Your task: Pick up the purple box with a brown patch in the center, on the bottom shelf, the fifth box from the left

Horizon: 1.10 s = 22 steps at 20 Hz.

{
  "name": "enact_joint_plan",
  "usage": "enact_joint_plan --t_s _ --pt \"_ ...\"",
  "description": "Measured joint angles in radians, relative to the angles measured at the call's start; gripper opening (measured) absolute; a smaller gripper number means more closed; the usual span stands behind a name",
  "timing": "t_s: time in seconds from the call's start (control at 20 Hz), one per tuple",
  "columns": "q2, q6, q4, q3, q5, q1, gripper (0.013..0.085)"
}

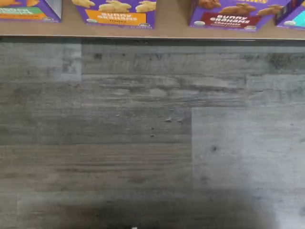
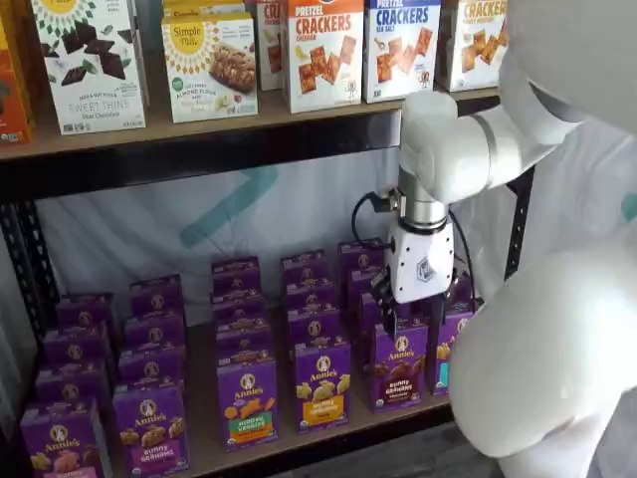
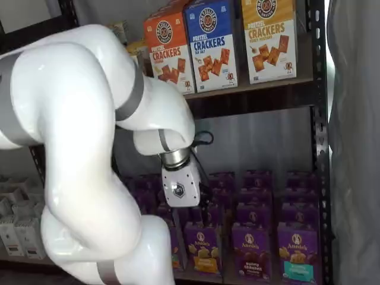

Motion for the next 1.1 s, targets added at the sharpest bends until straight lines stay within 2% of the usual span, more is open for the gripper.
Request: enact_joint_plan --t_s 0.2,0.45,0.75,1.1 --pt "0.163 -0.044 0.025 -0.002 -0.169 -0.027 0.085" --pt "0.352 -0.065 0.02 -0.035 -0.328 -0.054 0.085" --pt "0.54 -0.063 -0.018 -0.106 -0.446 -0.088 0.085" --pt "0.733 -0.024 -0.094 -0.234 -0.522 -0.122 0.085"
